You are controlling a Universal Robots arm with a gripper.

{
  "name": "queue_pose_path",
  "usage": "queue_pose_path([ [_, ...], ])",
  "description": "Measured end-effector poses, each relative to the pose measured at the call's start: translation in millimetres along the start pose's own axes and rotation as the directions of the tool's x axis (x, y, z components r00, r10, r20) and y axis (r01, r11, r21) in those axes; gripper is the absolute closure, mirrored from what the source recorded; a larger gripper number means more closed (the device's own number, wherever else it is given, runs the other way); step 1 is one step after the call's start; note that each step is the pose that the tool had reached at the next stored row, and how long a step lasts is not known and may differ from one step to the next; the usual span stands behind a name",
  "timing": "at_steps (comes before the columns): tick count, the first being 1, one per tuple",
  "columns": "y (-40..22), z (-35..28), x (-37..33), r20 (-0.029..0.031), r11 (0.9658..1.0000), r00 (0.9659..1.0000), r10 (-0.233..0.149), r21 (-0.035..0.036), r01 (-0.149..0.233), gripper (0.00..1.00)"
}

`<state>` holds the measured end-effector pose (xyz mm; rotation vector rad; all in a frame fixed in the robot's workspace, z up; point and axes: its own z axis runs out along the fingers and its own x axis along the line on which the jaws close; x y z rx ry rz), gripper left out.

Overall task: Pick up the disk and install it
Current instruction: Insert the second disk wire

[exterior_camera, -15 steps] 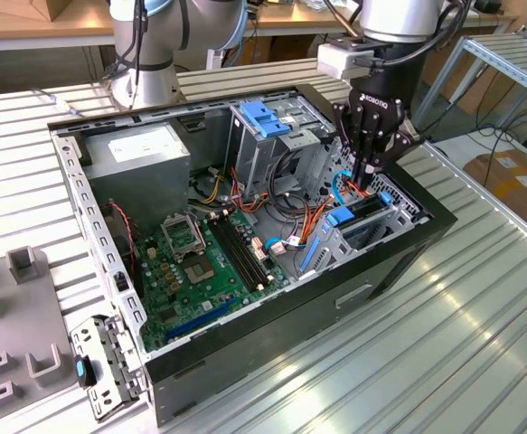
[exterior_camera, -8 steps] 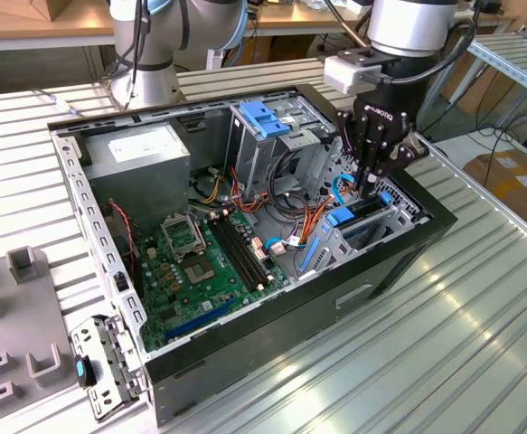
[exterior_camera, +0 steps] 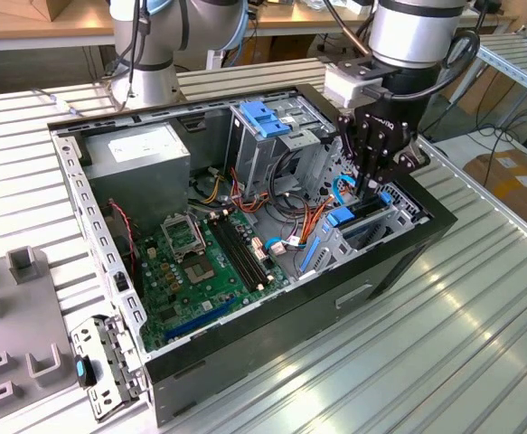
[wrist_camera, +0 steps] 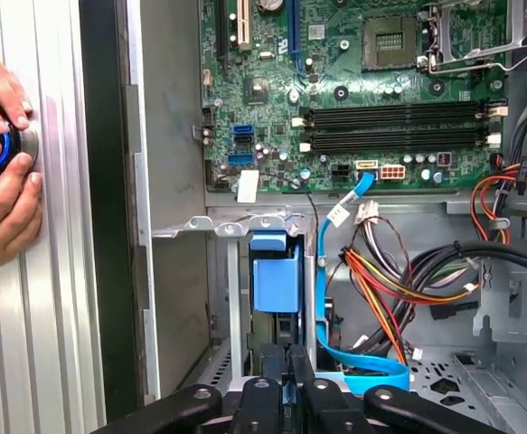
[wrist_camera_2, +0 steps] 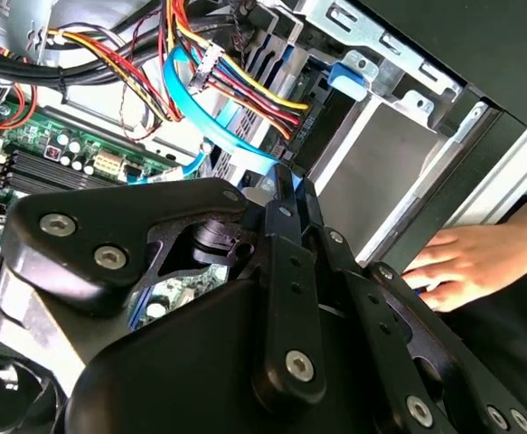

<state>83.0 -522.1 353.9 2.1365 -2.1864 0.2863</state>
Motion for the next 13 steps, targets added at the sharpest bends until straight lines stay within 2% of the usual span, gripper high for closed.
queue_pose_path([
  [2, 2.5, 0.3, 0.7, 0.0056, 0.9999, 1.0, 0.0, 0.0102, 0.0, 0.84],
  [5, 5.7, 1.0, 2.3, 0.0078, 0.9997, 1.0, 0.002, 0.0238, -0.002, 0.84],
  [6, 7.0, 1.6, 3.5, 0.0097, 0.9995, 1.0, 0.002, 0.0308, -0.002, 0.84],
  [8, 9.4, 3.0, 5.6, 0.0157, 0.999, 0.9999, 0.003, 0.0439, -0.003, 0.84],
  [9, 10.2, 3.4, 6.0, 0.0188, 0.9989, 0.9998, 0.003, 0.0474, -0.004, 0.84],
  [12, 12.4, 3.9, 6.6, 0.0333, 0.9984, 0.9994, 0.005, 0.0562, -0.006, 0.84],
  [13, 13.1, 4.1, 6.8, 0.0434, 0.9982, 0.999, 0.006, 0.0601, -0.008, 0.84],
])
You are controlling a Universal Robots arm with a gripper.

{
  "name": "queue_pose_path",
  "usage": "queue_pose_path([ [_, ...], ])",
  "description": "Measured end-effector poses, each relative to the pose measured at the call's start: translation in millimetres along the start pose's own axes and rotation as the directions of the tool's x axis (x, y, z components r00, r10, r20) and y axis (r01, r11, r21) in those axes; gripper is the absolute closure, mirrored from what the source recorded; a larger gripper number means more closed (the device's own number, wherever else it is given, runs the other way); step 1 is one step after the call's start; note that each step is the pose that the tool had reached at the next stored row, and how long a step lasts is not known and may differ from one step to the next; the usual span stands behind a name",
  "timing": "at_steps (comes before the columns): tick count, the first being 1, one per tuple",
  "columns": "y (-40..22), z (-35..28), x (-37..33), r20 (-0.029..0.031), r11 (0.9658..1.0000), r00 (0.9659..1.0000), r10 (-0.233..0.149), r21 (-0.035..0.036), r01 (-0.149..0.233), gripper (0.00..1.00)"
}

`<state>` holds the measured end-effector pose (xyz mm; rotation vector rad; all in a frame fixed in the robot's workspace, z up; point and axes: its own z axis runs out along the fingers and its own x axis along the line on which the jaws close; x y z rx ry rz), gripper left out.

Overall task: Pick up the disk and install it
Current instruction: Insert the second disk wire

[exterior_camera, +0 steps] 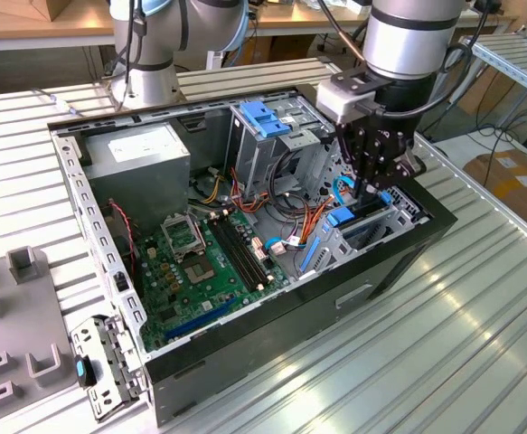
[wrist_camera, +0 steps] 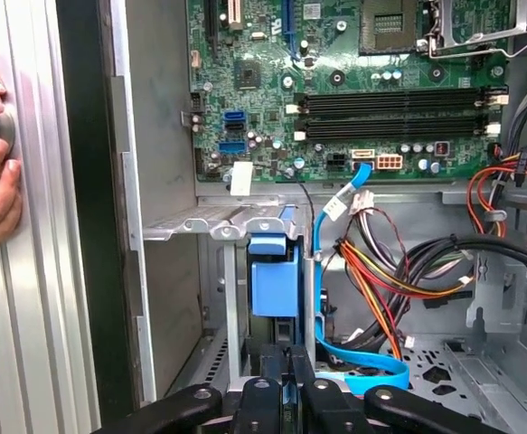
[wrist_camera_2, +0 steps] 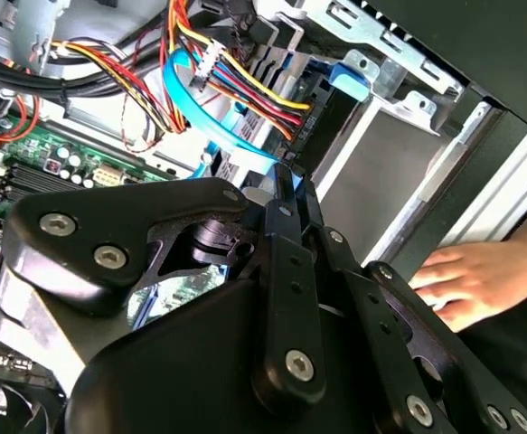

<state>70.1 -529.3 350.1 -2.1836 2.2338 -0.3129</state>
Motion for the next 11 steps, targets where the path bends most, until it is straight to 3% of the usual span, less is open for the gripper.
queue_pose_path([
  [1, 0.2, 0.0, 0.1, 0.0084, 1.0, 1.0, 0.001, 0.0022, -0.001, 0.84],
  [3, 0.3, 0.1, 0.4, 0.0355, 1.0, 0.9994, 0.005, 0.0056, -0.006, 0.84],
  [4, 0.4, 0.3, 0.7, 0.0427, 1.0, 0.9991, 0.007, 0.006, -0.007, 0.84],
  [5, 0.5, 0.4, 1.1, 0.0457, 1.0, 0.9989, 0.007, 0.0059, -0.007, 0.84],
  [11, 0.5, 2.5, 8.0, 0.051, 1.0, 0.9987, 0.008, 0.0056, -0.008, 0.84],
])
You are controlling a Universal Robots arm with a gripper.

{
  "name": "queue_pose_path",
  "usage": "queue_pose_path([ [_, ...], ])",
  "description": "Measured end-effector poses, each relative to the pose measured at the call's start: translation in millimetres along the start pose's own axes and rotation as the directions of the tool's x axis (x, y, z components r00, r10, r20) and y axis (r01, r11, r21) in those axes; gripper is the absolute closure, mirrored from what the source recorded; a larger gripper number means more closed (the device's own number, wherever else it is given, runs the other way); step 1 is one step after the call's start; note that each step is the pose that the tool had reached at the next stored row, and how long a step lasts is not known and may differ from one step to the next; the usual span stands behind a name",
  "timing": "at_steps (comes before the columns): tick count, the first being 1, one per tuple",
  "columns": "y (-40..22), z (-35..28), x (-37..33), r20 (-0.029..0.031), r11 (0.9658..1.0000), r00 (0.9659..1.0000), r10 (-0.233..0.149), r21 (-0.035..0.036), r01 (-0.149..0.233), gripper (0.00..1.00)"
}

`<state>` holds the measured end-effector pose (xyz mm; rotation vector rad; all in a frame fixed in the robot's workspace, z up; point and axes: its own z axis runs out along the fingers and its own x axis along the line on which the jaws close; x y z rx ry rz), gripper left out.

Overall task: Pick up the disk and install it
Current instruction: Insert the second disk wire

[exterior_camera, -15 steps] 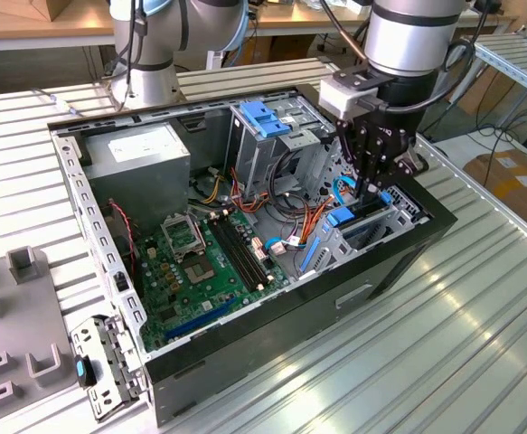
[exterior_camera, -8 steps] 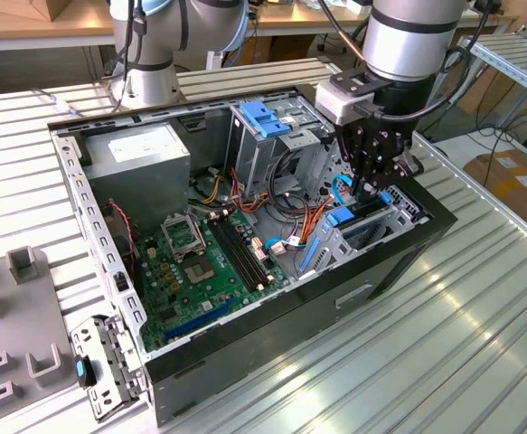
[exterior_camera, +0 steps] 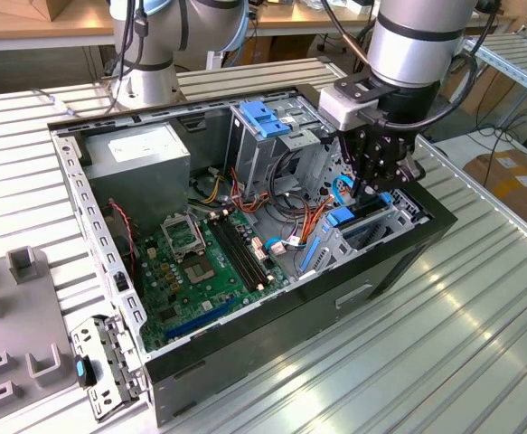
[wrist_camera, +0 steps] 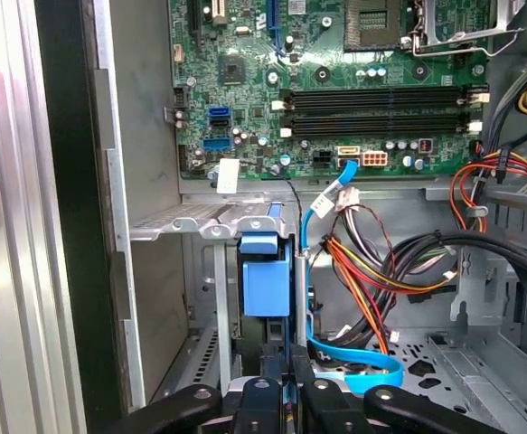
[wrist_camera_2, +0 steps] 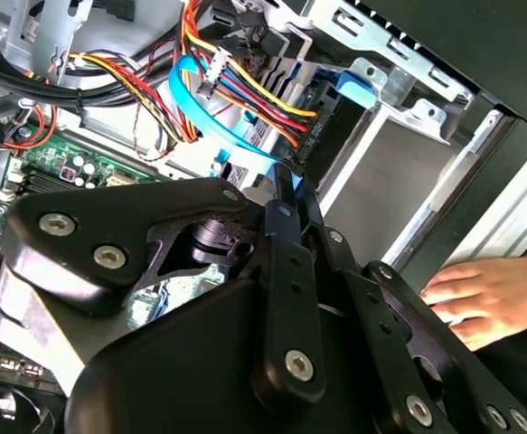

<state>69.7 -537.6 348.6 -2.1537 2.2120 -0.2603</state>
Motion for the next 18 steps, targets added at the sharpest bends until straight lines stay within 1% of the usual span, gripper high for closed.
queue_pose_path([
  [10, 0.4, 3.1, 1.8, 0.0248, 1.0, 0.9997, 0.004, -0.0008, -0.004, 0.84],
  [16, 0.5, 4.4, 2.8, 0.0313, 1.0, 0.9995, 0.005, -0.0011, -0.005, 0.84],
  [18, 0.6, 4.4, 2.9, 0.0319, 1.0, 0.9995, 0.005, -0.0011, -0.005, 0.84],
])
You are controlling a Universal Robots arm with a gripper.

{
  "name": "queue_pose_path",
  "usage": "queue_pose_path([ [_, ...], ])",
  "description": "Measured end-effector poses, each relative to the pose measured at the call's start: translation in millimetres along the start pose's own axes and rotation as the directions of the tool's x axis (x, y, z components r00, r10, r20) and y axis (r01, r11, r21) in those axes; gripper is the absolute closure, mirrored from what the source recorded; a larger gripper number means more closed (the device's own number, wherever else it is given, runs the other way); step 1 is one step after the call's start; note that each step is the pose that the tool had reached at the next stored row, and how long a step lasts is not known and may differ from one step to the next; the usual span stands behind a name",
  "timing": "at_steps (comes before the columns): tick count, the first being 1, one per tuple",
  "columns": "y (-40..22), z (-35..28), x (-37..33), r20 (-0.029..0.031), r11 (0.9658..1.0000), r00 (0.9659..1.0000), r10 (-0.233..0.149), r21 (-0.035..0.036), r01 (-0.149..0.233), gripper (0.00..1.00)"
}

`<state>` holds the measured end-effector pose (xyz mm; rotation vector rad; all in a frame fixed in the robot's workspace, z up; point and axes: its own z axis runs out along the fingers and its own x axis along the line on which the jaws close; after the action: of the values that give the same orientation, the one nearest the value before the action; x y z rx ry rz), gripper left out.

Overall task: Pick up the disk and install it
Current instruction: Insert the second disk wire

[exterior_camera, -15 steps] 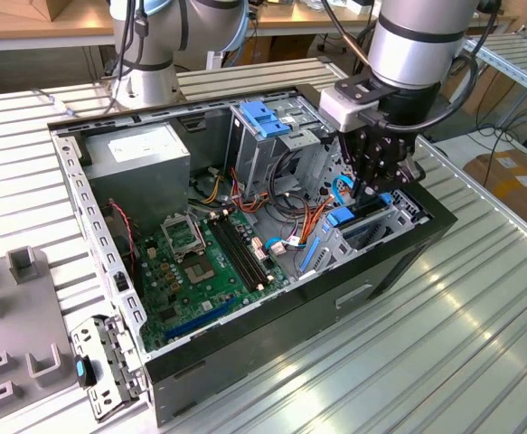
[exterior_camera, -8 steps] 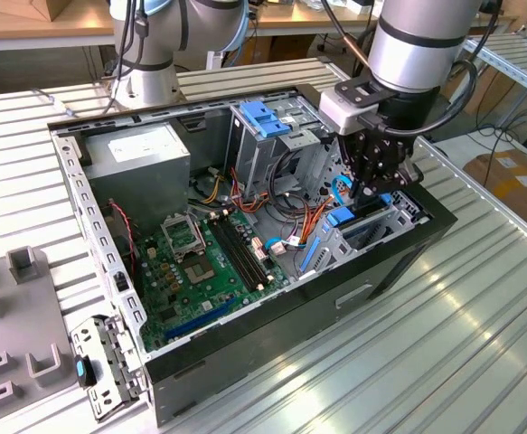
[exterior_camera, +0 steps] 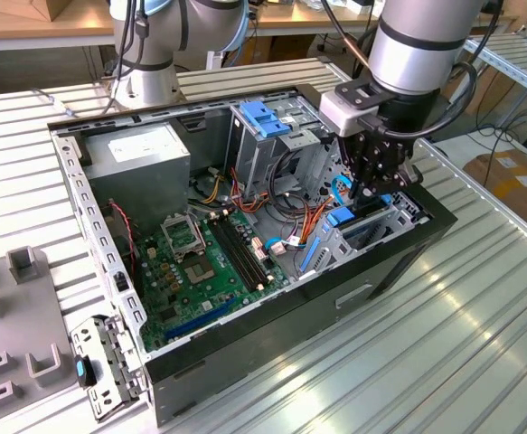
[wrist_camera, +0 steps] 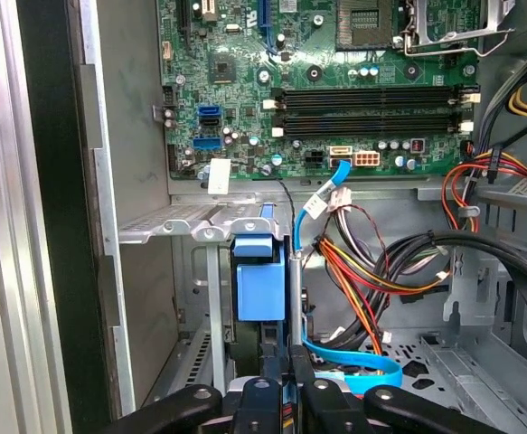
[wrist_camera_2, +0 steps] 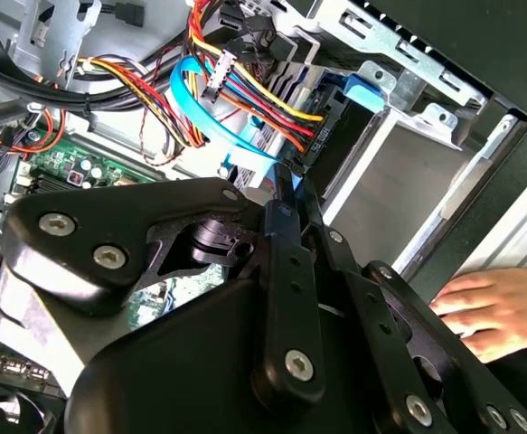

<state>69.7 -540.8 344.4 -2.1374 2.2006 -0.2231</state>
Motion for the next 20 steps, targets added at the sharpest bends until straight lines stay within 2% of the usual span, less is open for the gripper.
queue_pose_path([
  [4, 0.0, -0.3, 0.7, 0.0054, 1.0, 1.0, 0.001, -0.0002, -0.001, 0.84],
  [16, -0.4, 0.1, 3.5, 0.0063, 1.0, 1.0, 0.001, -0.0002, -0.001, 0.84],
  [20, -0.4, 2.1, 4.4, 0.0072, 1.0, 1.0, 0.001, -0.0002, -0.001, 0.84],
])
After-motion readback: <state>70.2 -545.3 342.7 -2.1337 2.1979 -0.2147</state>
